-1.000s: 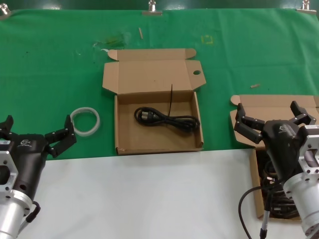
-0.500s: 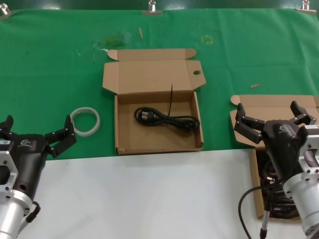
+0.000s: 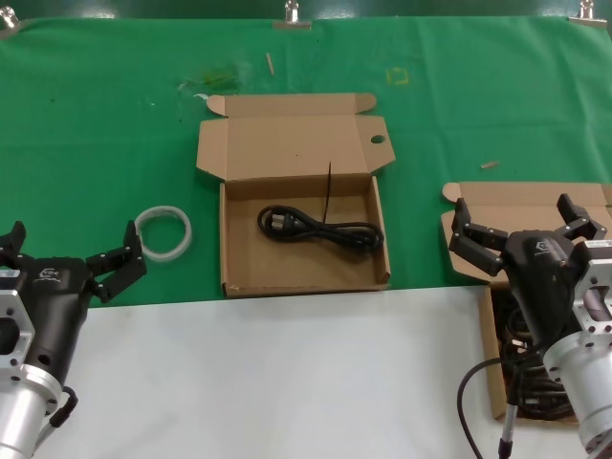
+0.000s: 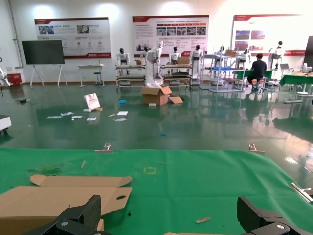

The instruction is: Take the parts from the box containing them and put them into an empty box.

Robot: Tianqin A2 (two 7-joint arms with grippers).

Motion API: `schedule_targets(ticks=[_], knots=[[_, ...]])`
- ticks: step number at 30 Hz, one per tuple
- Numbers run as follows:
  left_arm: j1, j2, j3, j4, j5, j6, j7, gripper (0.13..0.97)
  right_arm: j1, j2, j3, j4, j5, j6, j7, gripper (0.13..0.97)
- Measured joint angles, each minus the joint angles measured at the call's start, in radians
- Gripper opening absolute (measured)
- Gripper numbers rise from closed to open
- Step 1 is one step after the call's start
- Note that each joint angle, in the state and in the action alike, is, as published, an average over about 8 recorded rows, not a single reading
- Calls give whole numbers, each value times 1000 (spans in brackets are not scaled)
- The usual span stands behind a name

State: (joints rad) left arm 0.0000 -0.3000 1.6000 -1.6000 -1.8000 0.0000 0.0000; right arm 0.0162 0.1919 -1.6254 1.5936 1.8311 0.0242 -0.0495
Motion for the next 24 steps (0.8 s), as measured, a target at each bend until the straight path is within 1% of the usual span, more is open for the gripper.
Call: schedule_targets(ticks=[24], knots=[[0, 0, 0, 0, 0, 0, 0, 966, 0, 0, 0, 0, 0, 0, 0, 966]])
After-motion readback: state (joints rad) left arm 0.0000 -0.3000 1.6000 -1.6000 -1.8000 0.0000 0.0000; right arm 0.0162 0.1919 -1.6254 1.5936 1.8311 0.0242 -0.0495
